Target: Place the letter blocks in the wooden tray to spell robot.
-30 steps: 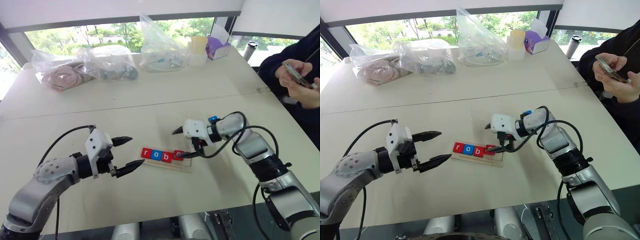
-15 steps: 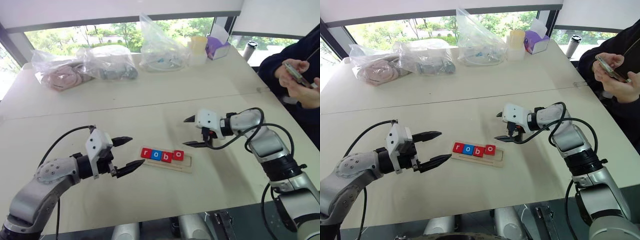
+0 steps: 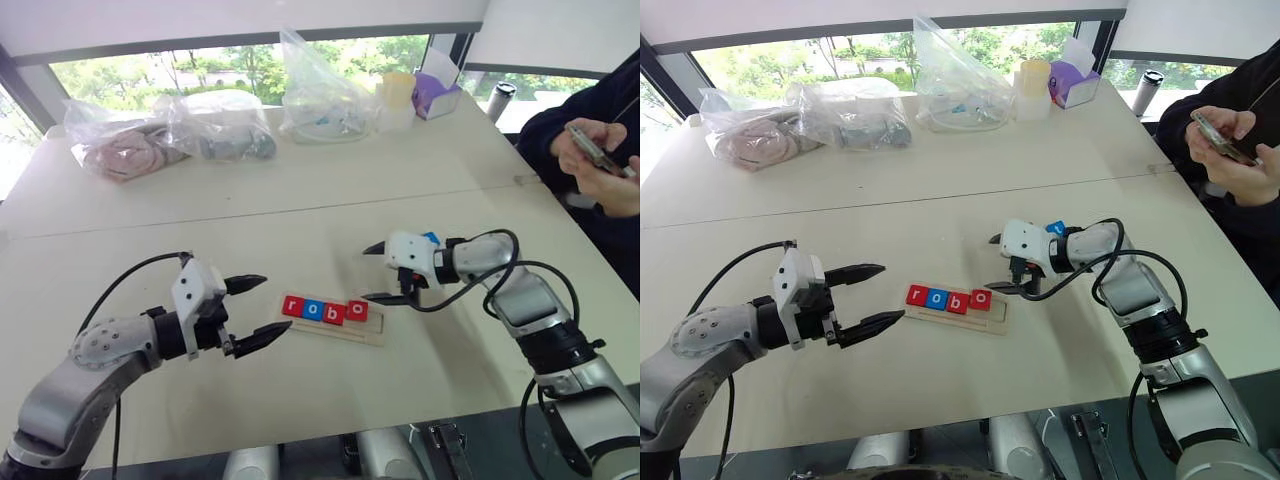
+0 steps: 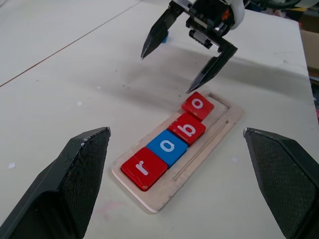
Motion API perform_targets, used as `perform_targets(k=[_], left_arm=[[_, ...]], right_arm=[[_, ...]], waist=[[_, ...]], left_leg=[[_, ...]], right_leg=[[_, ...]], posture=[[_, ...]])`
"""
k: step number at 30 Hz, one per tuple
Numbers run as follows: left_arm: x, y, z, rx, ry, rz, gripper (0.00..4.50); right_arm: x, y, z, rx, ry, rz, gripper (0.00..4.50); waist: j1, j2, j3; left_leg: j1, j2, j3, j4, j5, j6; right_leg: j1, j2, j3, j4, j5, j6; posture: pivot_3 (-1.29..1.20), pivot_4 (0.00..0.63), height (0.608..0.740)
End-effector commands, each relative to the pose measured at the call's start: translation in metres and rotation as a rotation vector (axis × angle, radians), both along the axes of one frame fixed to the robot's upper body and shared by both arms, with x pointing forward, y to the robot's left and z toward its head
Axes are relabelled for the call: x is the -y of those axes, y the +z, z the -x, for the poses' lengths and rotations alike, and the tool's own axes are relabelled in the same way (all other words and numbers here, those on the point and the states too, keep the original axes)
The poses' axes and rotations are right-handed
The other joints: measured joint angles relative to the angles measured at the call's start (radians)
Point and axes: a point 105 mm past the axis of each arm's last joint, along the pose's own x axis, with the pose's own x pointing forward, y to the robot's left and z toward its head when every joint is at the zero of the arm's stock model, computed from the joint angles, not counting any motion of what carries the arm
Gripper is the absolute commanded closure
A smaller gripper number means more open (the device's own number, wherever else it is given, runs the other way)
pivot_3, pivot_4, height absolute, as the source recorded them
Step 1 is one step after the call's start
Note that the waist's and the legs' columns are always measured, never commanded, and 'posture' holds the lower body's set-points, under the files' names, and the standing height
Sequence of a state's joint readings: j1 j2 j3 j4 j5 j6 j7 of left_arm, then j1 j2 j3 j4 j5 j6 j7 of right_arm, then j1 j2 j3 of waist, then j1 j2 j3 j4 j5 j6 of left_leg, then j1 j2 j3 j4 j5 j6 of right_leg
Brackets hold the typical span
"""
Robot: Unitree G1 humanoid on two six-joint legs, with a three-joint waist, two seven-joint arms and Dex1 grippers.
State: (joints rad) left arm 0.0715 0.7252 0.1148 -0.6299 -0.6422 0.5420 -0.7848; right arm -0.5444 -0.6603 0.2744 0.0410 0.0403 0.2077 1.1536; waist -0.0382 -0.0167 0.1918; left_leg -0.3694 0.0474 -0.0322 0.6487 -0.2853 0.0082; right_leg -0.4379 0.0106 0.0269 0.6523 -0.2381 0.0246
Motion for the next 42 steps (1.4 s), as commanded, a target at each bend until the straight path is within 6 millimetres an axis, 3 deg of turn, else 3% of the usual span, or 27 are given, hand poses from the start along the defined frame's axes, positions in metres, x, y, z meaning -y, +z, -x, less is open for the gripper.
perform_targets(k=[1,11,18,27,35,42], left_arm=[[0.001,0.008,0.003,0.029,-0.009,0.001,0.00],[0.002,0.007,0.002,0.028,-0.014,0.001,0.00],[0.002,0.007,0.002,0.027,-0.020,0.002,0.00],[0.003,0.007,0.002,0.030,-0.017,0.002,0.00],[0.003,0.007,0.003,0.029,-0.012,0.004,0.00],[0.003,0.006,0.003,0.027,-0.009,0.010,0.00]], right_arm=[[-0.008,0.008,0.007,0.020,0.044,-0.014,0.06],[-0.012,0.008,0.019,-0.018,0.075,-0.018,0.06],[-0.007,0.012,0.001,0.046,0.008,-0.013,0.06],[-0.012,0.001,0.003,0.044,0.046,0.015,0.06],[-0.024,0.007,0.003,0.055,0.084,-0.005,0.06],[0.001,0.014,-0.005,0.086,-0.015,0.029,0.06]], waist=[[0.000,0.000,0.000],[0.000,0.000,0.000],[0.000,0.000,0.000],[0.000,0.000,0.000],[-0.001,0.000,0.000],[0.005,0.000,0.000]], left_leg=[[0.000,0.000,0.000,0.000,0.000,0.000],[0.000,0.000,0.000,0.000,0.000,0.000],[0.000,0.000,0.000,0.000,0.000,0.000],[0.000,0.000,0.000,0.000,0.000,0.000],[0.000,0.000,0.000,0.000,0.000,0.000],[0.000,0.000,0.000,0.000,0.000,0.000]], right_leg=[[0.000,0.000,0.000,0.000,0.000,0.000],[0.000,0.000,0.000,0.000,0.000,0.000],[0.000,0.000,0.000,0.000,0.000,0.000],[0.000,0.000,0.000,0.000,0.000,0.000],[0.000,0.000,0.000,0.000,0.000,0.000],[0.000,0.000,0.000,0.000,0.000,0.000]], posture=[[0.00,0.150,0.740],[0.00,0.150,0.740],[0.00,0.150,0.740],[0.00,0.150,0.740],[0.00,0.150,0.740],[0.00,0.150,0.740]])
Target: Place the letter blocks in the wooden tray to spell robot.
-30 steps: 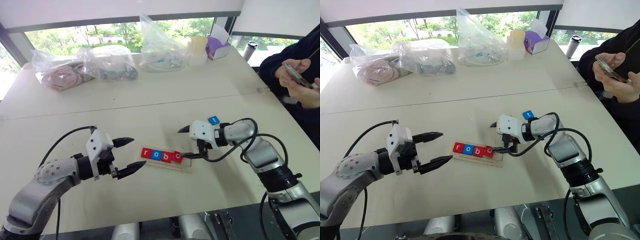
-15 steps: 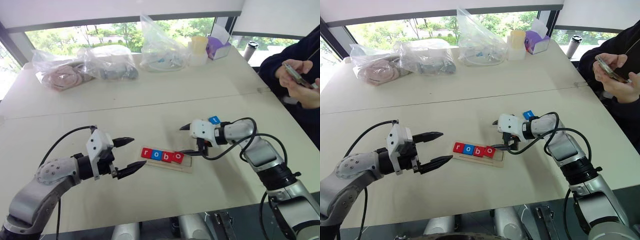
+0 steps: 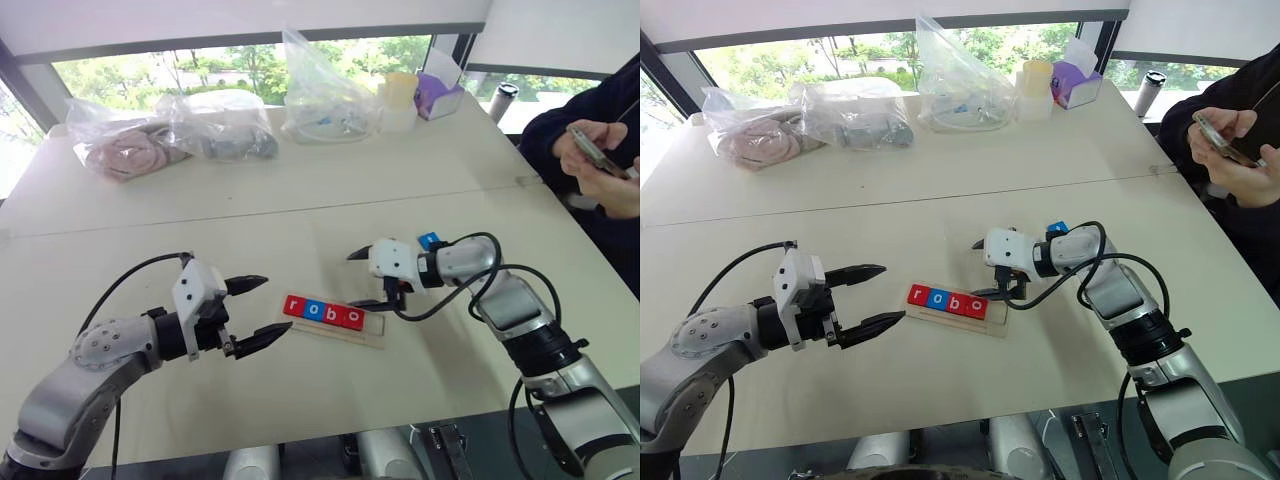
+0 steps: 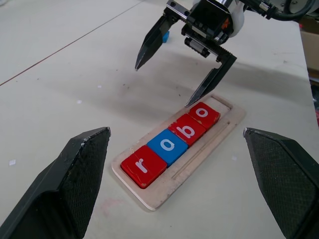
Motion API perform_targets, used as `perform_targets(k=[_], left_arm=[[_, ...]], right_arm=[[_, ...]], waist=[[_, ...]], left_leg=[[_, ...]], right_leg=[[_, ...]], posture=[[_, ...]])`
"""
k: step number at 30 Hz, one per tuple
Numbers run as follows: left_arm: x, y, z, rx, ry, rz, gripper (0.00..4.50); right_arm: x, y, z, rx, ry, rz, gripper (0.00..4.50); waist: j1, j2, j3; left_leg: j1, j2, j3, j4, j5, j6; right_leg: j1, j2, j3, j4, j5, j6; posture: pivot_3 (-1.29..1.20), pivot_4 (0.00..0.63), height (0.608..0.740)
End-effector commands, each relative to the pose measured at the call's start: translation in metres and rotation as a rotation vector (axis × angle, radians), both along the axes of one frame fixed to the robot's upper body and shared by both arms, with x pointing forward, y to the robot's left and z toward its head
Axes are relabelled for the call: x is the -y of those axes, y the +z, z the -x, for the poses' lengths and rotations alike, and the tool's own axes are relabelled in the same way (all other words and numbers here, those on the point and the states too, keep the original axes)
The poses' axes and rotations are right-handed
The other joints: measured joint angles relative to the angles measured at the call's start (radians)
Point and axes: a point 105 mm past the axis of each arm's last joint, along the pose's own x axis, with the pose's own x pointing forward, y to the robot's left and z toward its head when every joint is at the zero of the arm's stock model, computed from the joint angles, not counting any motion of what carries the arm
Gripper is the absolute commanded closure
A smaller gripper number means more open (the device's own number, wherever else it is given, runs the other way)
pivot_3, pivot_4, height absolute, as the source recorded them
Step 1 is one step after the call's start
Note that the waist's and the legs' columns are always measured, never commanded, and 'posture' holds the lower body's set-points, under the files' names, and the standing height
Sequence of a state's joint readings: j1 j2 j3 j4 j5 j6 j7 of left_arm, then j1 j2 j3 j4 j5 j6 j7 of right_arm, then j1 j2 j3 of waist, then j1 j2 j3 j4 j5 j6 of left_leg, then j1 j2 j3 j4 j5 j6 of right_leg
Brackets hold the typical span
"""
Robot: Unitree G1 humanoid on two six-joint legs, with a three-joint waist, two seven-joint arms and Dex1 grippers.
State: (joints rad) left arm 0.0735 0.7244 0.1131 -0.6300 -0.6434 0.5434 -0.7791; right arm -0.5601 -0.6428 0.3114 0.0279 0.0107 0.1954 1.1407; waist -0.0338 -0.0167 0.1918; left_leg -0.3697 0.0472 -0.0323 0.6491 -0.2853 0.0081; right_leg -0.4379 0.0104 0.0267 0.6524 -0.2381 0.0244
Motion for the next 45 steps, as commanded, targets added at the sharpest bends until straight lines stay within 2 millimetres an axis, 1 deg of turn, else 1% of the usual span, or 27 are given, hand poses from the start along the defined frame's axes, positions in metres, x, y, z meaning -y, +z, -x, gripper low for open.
perform_targets(k=[1,6,8,10,13,16,19,22,25,28,29,31,34,36,38,41,43,44,45], left_arm=[[0.004,0.007,0.003,0.030,-0.014,0.009,0.00],[0.005,0.006,0.003,0.028,-0.019,0.013,0.00],[0.005,0.005,0.003,0.027,-0.022,0.015,0.00],[0.007,0.004,0.002,0.025,-0.029,0.019,0.00],[0.009,0.004,0.001,0.023,-0.040,0.026,0.00],[0.011,0.004,0.001,0.020,-0.053,0.030,0.00],[0.013,0.004,0.000,0.019,-0.067,0.032,0.00],[0.014,0.005,-0.003,0.026,-0.075,0.028,0.00],[0.015,0.006,-0.004,0.028,-0.078,0.029,0.00],[0.014,0.006,-0.004,0.029,-0.077,0.028,0.00],[0.014,0.006,-0.004,0.030,-0.076,0.027,0.00],[0.014,0.006,-0.004,0.030,-0.073,0.027,0.00],[0.014,0.005,-0.003,0.029,-0.072,0.027,0.00],[0.015,0.005,-0.003,0.028,-0.074,0.028,0.00],[0.016,0.004,-0.003,0.025,-0.078,0.031,0.00],[0.017,0.003,-0.003,0.023,-0.086,0.034,0.00],[0.017,0.003,-0.003,0.022,-0.089,0.035,0.00],[0.018,0.002,-0.002,0.020,-0.092,0.036,0.00],[0.018,0.001,-0.002,0.018,-0.097,0.038,0.00]], right_arm=[[0.018,0.015,-0.006,0.062,-0.074,0.008,0.06],[0.053,0.024,-0.023,0.099,-0.355,-0.007,0.06],[0.069,0.026,-0.033,0.105,-0.538,-0.043,0.06],[0.086,0.022,-0.039,0.081,-0.733,-0.084,0.06],[0.097,0.015,-0.039,0.045,-0.898,-0.130,0.06],[0.098,0.014,-0.040,0.024,-0.972,-0.182,0.06],[0.101,0.014,-0.046,0.015,-1.029,-0.212,0.06],[0.110,0.014,-0.056,-0.014,-1.105,-0.250,0.06],[0.117,0.009,-0.063,-0.074,-1.164,-0.292,0.06],[0.122,0.003,-0.065,-0.139,-1.202,-0.322,0.06],[0.123,0.001,-0.065,-0.162,-1.214,-0.328,0.44],[0.121,-0.002,-0.062,-0.201,-1.210,-0.334,0.86],[0.114,-0.006,-0.055,-0.254,-1.195,-0.345,2.41],[0.112,-0.007,-0.049,-0.277,-1.197,-0.344,3.34],[0.111,-0.008,-0.039,-0.291,-1.208,-0.337,3.33],[0.109,-0.013,-0.017,-0.334,-1.235,-0.320,3.33],[0.108,-0.015,0.000,-0.364,-1.258,-0.306,3.33],[0.107,-0.017,0.011,-0.388,-1.271,-0.299,3.33],[0.104,-0.019,0.026,-0.416,-1.272,-0.295,3.33]], waist=[[0.001,0.000,0.000],[0.001,0.000,0.000],[0.000,0.000,0.000],[-0.002,0.000,0.000],[-0.001,0.000,0.000],[-0.003,0.000,0.000],[-0.005,0.000,0.000],[-0.007,0.000,0.000],[-0.008,0.000,0.000],[-0.008,0.000,0.000],[-0.008,0.000,0.000],[-0.007,0.000,0.000],[-0.006,0.000,-0.001],[-0.006,0.000,-0.001],[-0.005,0.000,-0.001],[-0.002,0.000,-0.001],[-0.001,0.000,-0.001],[-0.001,0.000,-0.001],[0.001,0.000,-0.002]], left_leg=[[0.000,0.000,0.000,0.000,0.000,0.000],[0.000,0.000,0.000,0.000,0.000,0.000],[0.000,0.000,0.000,0.000,0.000,0.000],[0.000,0.000,0.000,0.000,0.000,0.000],[0.000,0.000,0.000,0.000,0.000,0.000],[0.000,0.000,0.000,0.000,0.000,0.000],[0.000,0.000,0.000,0.000,0.000,0.000],[0.000,0.000,0.000,0.000,0.000,0.000],[-0.001,0.000,0.000,0.000,0.000,0.000],[-0.001,0.000,0.000,-0.001,0.000,0.000],[-0.001,0.000,0.000,-0.001,0.000,0.000],[-0.001,0.000,0.000,0.000,0.000,0.000],[-0.001,0.000,0.000,0.000,0.000,0.000],[-0.001,0.000,0.000,0.000,0.000,0.000],[-0.001,0.000,0.000,0.000,0.000,0.000],[-0.001,0.000,-0.001,-0.001,0.000,0.000],[-0.001,0.000,-0.001,-0.001,0.000,0.000],[-0.001,0.000,-0.001,-0.001,0.000,0.000],[-0.001,0.000,-0.001,-0.001,0.000,0.000]], right_leg=[[0.000,0.000,0.000,0.000,0.000,0.000],[0.000,0.000,0.000,0.000,0.000,0.000],[0.000,0.000,0.001,0.000,0.000,0.000],[0.000,0.000,0.001,0.000,0.000,0.000],[0.000,0.000,0.001,0.001,0.000,0.000],[-0.001,0.000,0.001,0.001,0.000,0.000],[-0.001,0.000,0.001,0.001,0.000,0.000],[-0.001,0.000,0.001,0.001,0.000,0.000],[-0.001,0.000,0.001,0.001,0.000,0.000],[-0.001,0.000,0.001,0.001,0.000,0.000],[-0.001,0.000,0.001,0.001,0.000,0.000],[-0.001,0.000,0.001,0.001,0.000,0.000],[-0.001,0.000,0.001,0.001,0.000,0.000],[-0.001,0.000,0.001,0.001,0.000,0.000],[-0.001,0.000,0.001,0.001,0.000,0.000],[-0.001,0.000,0.001,0.001,0.000,0.001],[-0.001,0.000,0.000,0.001,0.000,0.001],[-0.001,0.000,0.000,0.001,0.000,0.001],[-0.001,0.000,0.000,0.001,0.000,0.001]], posture=[[0.00,0.150,0.740],[0.00,0.150,0.740],[0.00,0.150,0.740],[0.00,0.150,0.740],[0.00,0.150,0.740],[0.00,0.150,0.740],[0.00,0.150,0.740],[0.00,0.150,0.740],[0.00,0.150,0.740],[0.00,0.150,0.740],[0.00,0.150,0.740],[0.00,0.150,0.740],[0.00,0.150,0.740],[0.00,0.150,0.740],[0.00,0.150,0.740],[0.00,0.150,0.740],[0.00,0.150,0.740],[0.00,0.150,0.740],[0.00,0.150,0.740]])
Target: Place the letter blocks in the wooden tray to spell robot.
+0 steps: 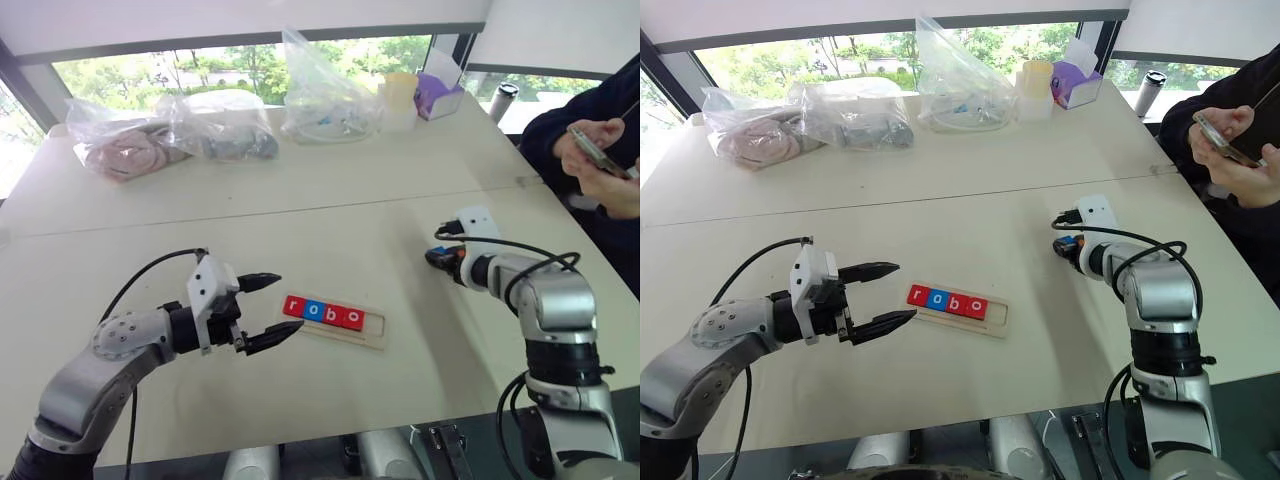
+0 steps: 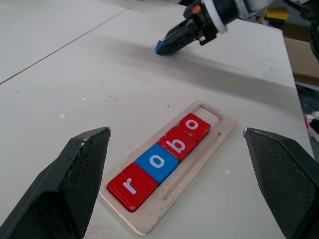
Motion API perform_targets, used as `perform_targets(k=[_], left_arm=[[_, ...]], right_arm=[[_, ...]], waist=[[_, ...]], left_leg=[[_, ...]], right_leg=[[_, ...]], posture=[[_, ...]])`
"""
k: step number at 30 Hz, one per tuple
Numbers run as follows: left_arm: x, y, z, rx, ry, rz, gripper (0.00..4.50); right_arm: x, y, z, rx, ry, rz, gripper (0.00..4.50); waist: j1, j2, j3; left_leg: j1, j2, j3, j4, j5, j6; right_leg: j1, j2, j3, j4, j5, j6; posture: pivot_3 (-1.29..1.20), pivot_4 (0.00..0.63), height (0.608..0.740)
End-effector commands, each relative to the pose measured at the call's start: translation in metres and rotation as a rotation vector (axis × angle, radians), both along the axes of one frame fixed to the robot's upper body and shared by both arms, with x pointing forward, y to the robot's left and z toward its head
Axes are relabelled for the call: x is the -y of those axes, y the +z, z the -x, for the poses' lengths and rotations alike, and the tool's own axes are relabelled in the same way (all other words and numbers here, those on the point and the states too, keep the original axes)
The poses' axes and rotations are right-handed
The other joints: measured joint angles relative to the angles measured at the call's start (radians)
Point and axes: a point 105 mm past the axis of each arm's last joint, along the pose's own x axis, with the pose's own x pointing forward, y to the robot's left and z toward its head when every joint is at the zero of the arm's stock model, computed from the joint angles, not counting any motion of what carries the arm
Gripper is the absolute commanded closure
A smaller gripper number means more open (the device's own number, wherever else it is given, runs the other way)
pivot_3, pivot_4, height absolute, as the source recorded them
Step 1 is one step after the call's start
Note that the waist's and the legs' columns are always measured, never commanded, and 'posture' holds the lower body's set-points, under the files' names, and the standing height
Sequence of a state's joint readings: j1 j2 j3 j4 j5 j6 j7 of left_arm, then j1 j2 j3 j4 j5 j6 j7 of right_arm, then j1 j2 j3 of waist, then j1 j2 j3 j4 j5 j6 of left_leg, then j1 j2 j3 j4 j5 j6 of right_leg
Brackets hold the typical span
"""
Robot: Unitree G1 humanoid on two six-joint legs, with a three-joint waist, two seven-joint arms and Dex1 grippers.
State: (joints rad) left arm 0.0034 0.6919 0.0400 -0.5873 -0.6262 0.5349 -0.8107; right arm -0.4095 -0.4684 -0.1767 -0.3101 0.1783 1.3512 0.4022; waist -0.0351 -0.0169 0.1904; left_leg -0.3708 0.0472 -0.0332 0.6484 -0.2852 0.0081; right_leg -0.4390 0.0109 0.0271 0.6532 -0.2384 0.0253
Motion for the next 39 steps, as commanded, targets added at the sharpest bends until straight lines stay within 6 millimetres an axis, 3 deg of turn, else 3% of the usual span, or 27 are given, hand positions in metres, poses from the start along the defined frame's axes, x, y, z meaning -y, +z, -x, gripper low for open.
perform_targets(k=[1,5,12,13,14,17,18,25,31,39], left_arm=[[0.004,0.002,0.002,0.019,-0.032,0.014,0.00],[0.007,0.000,-0.001,0.009,-0.060,0.020,0.00],[0.009,0.000,-0.005,0.015,-0.082,0.020,0.00],[0.009,0.000,-0.005,0.015,-0.082,0.019,0.00],[0.009,0.000,-0.005,0.016,-0.083,0.019,0.00],[0.009,0.001,-0.005,0.016,-0.084,0.018,0.00],[0.009,0.001,-0.005,0.017,-0.084,0.018,0.00],[0.008,0.002,-0.006,0.018,-0.079,0.016,0.00],[0.006,0.005,-0.007,0.026,-0.072,0.012,0.00],[0.002,0.007,-0.005,0.029,-0.050,0.006,0.00]], right_arm=[[-0.009,-0.011,0.044,-0.093,-0.010,-0.041,3.33],[-0.022,-0.015,0.075,-0.074,0.020,-0.065,3.33],[-0.034,-0.017,0.092,-0.083,0.088,-0.088,3.33],[-0.034,-0.014,0.091,-0.081,0.103,-0.083,2.32],[-0.033,-0.011,0.089,-0.078,0.120,-0.073,1.97],[-0.032,0.003,0.090,-0.110,0.284,0.005,0.36],[-0.031,0.009,0.091,-0.121,0.343,0.035,0.05],[-0.017,0.040,0.081,0.014,0.848,0.243,0.05],[0.011,0.022,0.068,0.006,1.098,0.327,0.05],[0.012,0.003,0.044,0.024,1.236,0.344,0.05]], waist=[[0.004,0.000,-0.001],[0.017,0.000,-0.002],[0.015,-0.001,-0.002],[0.015,-0.001,-0.002],[0.015,0.000,-0.002],[0.016,0.001,-0.001],[0.017,0.001,-0.001],[0.018,0.000,-0.001],[0.018,-0.001,0.000],[0.018,0.000,0.001]], left_leg=[[0.000,0.000,0.000,0.000,0.000,0.000],[0.001,0.000,-0.001,0.000,0.000,0.000],[0.001,0.000,0.000,0.000,0.000,0.000],[0.001,0.000,0.000,0.000,0.000,0.000],[0.001,0.000,0.000,0.000,0.000,0.000],[0.000,0.000,0.000,0.000,0.000,0.000],[0.000,0.000,0.001,0.000,0.000,0.000],[-0.001,0.000,0.001,0.000,-0.001,0.001],[-0.001,0.000,0.002,0.001,-0.001,0.001],[0.000,0.001,0.002,0.000,-0.001,0.001]], right_leg=[[0.000,0.000,0.000,0.000,0.000,0.001],[0.000,0.001,-0.001,0.000,-0.002,0.004],[0.001,0.001,-0.001,0.000,-0.004,0.000],[0.000,0.001,-0.001,0.000,-0.004,0.000],[0.000,0.001,-0.001,-0.001,-0.004,0.000],[0.000,0.001,-0.001,-0.001,-0.004,0.000],[0.000,0.000,0.000,-0.001,-0.004,0.000],[0.000,0.001,-0.001,-0.005,-0.004,0.000],[0.001,0.001,-0.001,-0.005,-0.004,0.000],[0.001,0.002,0.000,-0.003,-0.002,0.002]], posture=[[0.00,0.150,0.740],[0.00,0.150,0.740],[0.00,0.150,0.740],[0.00,0.150,0.740],[0.00,0.150,0.740],[0.00,0.150,0.740],[0.00,0.150,0.740],[0.00,0.150,0.740],[0.00,0.150,0.740],[0.00,0.150,0.740]])
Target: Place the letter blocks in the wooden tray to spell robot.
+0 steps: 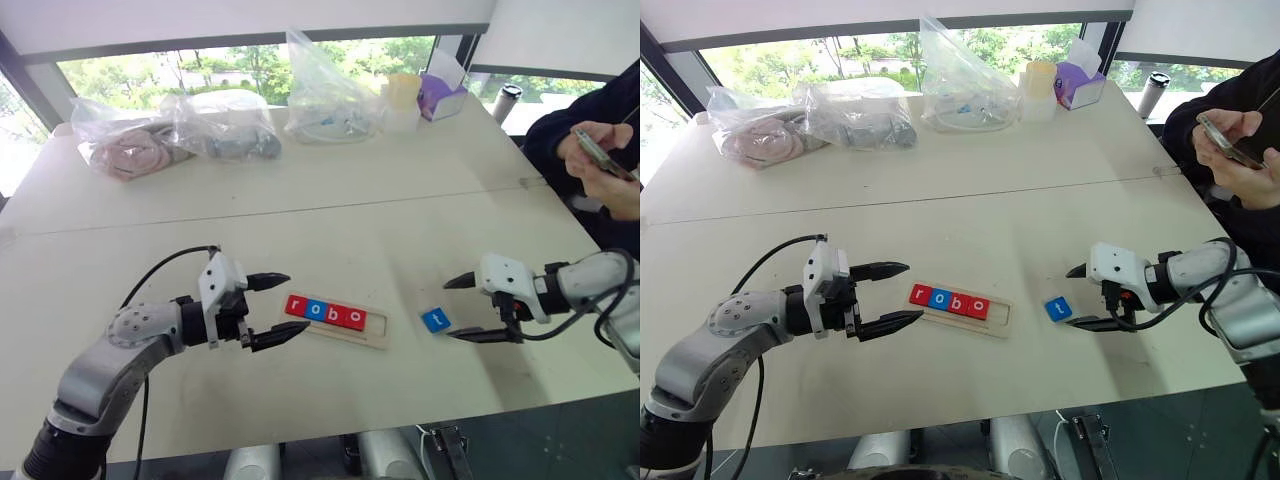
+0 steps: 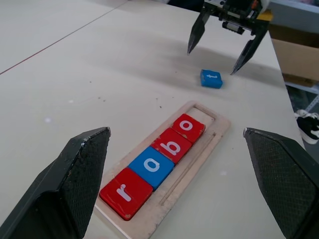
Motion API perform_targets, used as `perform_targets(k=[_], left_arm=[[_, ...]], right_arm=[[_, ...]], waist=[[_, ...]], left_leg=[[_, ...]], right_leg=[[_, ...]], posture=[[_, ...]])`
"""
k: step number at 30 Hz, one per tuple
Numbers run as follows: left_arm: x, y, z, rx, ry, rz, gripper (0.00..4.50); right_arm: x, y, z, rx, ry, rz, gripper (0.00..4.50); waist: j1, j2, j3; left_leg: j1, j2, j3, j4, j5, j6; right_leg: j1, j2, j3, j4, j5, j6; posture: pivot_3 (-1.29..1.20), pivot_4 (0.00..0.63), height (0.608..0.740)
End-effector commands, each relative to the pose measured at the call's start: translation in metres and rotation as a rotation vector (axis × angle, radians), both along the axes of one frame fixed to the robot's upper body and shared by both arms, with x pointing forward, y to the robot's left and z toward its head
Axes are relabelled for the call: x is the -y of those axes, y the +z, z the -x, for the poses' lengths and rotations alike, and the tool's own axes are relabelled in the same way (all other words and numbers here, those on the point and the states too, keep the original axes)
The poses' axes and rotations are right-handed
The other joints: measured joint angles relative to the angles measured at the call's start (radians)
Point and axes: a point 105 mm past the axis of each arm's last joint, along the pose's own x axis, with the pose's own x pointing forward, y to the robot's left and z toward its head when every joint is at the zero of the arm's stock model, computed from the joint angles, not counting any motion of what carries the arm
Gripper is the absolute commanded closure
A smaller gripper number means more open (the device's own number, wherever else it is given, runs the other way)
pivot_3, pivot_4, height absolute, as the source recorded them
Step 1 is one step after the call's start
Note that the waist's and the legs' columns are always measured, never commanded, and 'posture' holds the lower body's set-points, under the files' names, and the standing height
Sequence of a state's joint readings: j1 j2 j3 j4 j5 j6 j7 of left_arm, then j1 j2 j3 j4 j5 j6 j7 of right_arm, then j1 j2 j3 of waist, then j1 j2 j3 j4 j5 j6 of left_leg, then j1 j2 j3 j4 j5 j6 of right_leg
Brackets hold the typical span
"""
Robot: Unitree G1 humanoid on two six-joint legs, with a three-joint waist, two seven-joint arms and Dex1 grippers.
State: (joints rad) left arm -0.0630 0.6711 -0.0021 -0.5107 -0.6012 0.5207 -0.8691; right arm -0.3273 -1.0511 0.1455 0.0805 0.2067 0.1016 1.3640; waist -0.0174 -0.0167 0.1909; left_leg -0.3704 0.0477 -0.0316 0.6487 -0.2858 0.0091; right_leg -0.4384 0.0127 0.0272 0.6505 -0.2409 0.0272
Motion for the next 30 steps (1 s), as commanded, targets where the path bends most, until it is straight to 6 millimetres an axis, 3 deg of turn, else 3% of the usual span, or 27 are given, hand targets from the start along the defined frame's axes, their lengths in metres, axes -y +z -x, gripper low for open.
perform_targets(k=[1,9,12,17,20,30], left_arm=[[-0.003,0.011,0.004,0.039,0.004,-0.001,0.00],[-0.007,0.012,0.006,0.037,0.015,-0.011,0.00],[-0.008,0.013,0.006,0.037,0.018,-0.014,0.00],[-0.008,0.013,0.006,0.040,0.022,-0.021,0.00],[-0.009,0.013,0.006,0.039,0.023,-0.022,0.00],[-0.007,0.013,0.006,0.038,0.013,-0.021,0.00]], right_arm=[[-0.002,-0.004,-0.006,0.006,0.051,0.020,0.05],[0.001,-0.019,-0.006,-0.017,0.112,0.074,0.05],[0.001,-0.022,-0.006,-0.020,0.130,0.077,0.85],[-0.003,-0.021,-0.003,-0.021,0.162,0.069,3.35],[-0.009,-0.018,0.000,-0.016,0.165,0.050,3.38],[-0.072,0.012,0.010,-0.119,-0.047,-0.175,3.38]], waist=[[0.001,0.000,0.000],[0.005,0.000,0.000],[0.004,0.000,0.000],[0.002,0.000,0.000],[0.002,0.000,0.000],[0.005,0.001,0.001]], left_leg=[[0.000,0.000,0.000,0.000,0.000,0.000],[0.002,0.000,0.000,0.001,0.000,0.000],[0.005,0.000,0.000,0.001,0.000,0.000],[0.015,0.000,0.001,0.000,0.000,0.000],[0.015,0.000,0.001,0.000,0.000,0.000],[0.014,0.000,0.001,-0.001,0.000,-0.001]], right_leg=[[0.000,0.000,0.000,0.000,0.000,0.000],[0.002,-0.001,0.000,0.000,0.000,-0.002],[0.006,-0.001,0.000,0.000,-0.001,-0.002],[0.013,-0.001,0.001,0.000,-0.002,-0.003],[0.013,0.000,0.001,0.000,-0.002,-0.003],[0.012,-0.001,0.003,0.000,-0.002,-0.002]], posture=[[0.00,0.150,0.740],[0.00,0.150,0.740],[0.00,0.150,0.740],[0.00,0.150,0.740],[0.00,0.150,0.740],[0.00,0.150,0.740]])
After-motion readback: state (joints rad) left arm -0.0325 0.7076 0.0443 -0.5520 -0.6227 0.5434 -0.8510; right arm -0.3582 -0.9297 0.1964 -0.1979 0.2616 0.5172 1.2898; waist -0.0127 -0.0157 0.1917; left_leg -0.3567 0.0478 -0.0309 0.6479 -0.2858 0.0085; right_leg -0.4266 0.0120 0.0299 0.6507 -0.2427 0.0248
